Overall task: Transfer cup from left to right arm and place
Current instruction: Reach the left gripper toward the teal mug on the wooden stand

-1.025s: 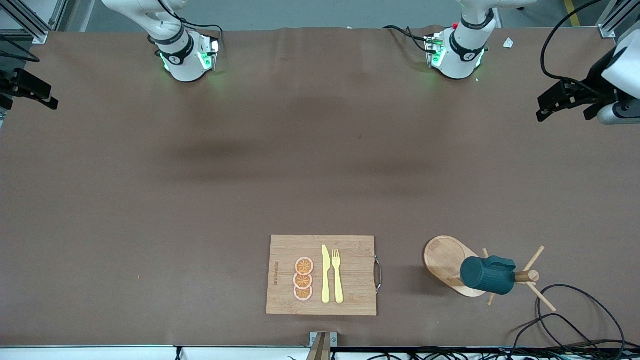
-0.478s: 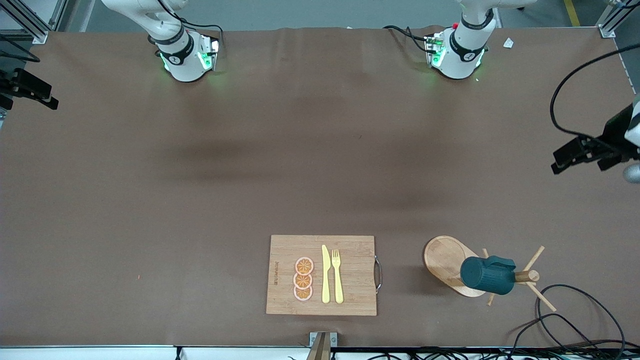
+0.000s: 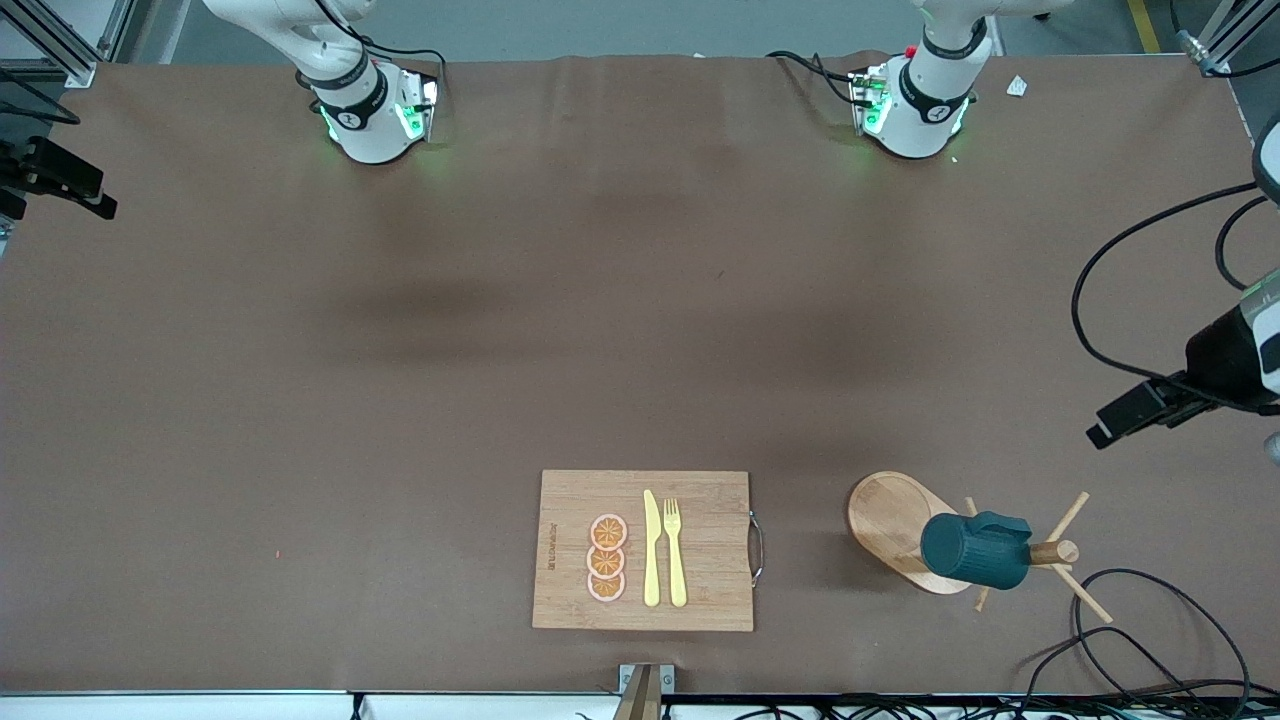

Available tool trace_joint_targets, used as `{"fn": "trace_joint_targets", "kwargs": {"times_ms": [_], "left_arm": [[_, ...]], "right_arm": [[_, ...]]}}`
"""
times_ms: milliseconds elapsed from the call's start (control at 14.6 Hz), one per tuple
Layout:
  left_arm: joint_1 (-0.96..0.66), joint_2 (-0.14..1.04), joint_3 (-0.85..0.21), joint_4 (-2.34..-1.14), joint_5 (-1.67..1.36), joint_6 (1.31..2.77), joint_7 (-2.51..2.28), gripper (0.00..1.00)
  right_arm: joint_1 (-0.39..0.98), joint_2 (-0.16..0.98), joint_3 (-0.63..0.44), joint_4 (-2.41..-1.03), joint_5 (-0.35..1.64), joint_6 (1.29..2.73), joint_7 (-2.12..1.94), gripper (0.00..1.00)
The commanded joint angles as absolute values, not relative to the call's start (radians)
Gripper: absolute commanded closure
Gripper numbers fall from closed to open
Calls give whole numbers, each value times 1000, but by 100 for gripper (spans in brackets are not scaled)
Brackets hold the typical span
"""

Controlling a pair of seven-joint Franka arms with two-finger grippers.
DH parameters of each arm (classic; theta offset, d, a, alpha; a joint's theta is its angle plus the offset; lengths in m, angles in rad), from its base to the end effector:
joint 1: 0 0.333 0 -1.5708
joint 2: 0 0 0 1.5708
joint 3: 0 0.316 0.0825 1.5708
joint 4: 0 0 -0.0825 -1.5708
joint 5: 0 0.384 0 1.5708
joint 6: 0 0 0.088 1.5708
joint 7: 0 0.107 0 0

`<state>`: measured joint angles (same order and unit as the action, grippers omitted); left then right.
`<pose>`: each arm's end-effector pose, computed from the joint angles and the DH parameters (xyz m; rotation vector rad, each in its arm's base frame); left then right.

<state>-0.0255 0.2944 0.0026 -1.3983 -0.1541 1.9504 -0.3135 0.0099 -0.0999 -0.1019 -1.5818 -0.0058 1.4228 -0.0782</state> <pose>0.6739 -0.0259 0.5664 2.8931 0.4803 0.3377 0.5049 -0.0503 0.6596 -3.1307 0.0214 0.0924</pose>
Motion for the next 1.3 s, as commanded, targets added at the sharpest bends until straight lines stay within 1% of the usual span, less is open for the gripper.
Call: {"fn": "trace_joint_targets", "kwargs": {"times_ms": [0,137,478,683,888,1230], "left_arm": [[-23,333,3,-1371,-216,1971,-453,0],[-25,344,3,-1376,-239,2014,-533,0],[-26,345,5,-1471,-399,2094,-770,0],[-26,325,2,-1596,-467,2228,-840,0],[-28,314,-2,-1675,-554,2337,-859,0],[-40,316,-8,-1739,-643,2454,-879,0]], "right_arm": [[15,-113,-104,-1591,-3,1420,-78,0],[15,-114,-104,-1591,-2,1419,-78,0],[17,-114,-104,-1591,-3,1419,-78,0],[17,-112,-104,-1591,-3,1419,-78,0],[17,-114,-104,-1591,-2,1419,-78,0],[17,-114,-104,-1591,-3,1419,-78,0]]}}
